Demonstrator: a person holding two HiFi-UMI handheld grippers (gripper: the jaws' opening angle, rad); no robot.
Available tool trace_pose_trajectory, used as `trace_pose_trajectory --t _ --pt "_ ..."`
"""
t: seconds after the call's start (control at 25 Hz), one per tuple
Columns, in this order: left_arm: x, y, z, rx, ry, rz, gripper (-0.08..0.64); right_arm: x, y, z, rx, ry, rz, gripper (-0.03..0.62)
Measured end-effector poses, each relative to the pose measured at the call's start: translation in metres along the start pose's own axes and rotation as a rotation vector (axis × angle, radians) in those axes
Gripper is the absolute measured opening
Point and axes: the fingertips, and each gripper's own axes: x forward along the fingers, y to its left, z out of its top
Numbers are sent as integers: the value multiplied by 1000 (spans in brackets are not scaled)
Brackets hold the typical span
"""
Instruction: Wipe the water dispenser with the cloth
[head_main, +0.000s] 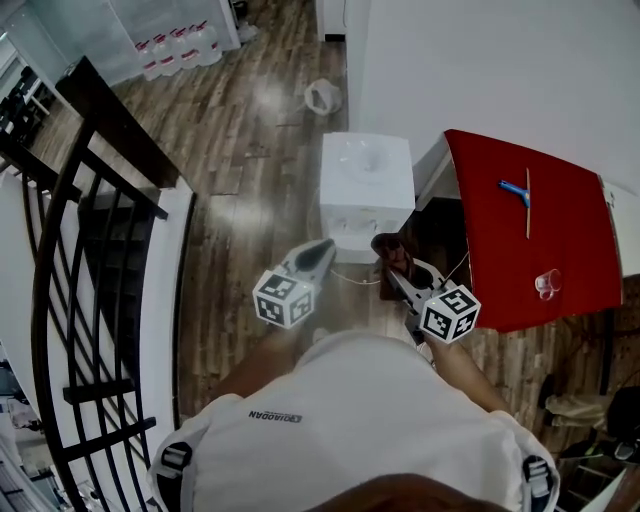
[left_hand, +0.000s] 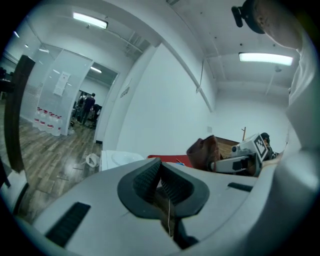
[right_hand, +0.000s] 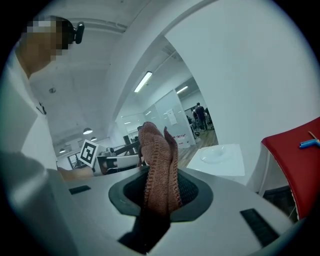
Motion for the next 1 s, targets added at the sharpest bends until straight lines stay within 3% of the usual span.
trace_pose_trajectory --t 0.16,0.56,1.0 --pt "-2 1 9 1 -14 52 -3 -28 -2 4 -4 -27 -2 86" --pt "26 -58 -15 24 62 -11 -3 -78 -24 -42 82 5 -61 86" --pt "19 -66 -20 25 72 14 -3 -81 -23 -38 62 -15 -51 86"
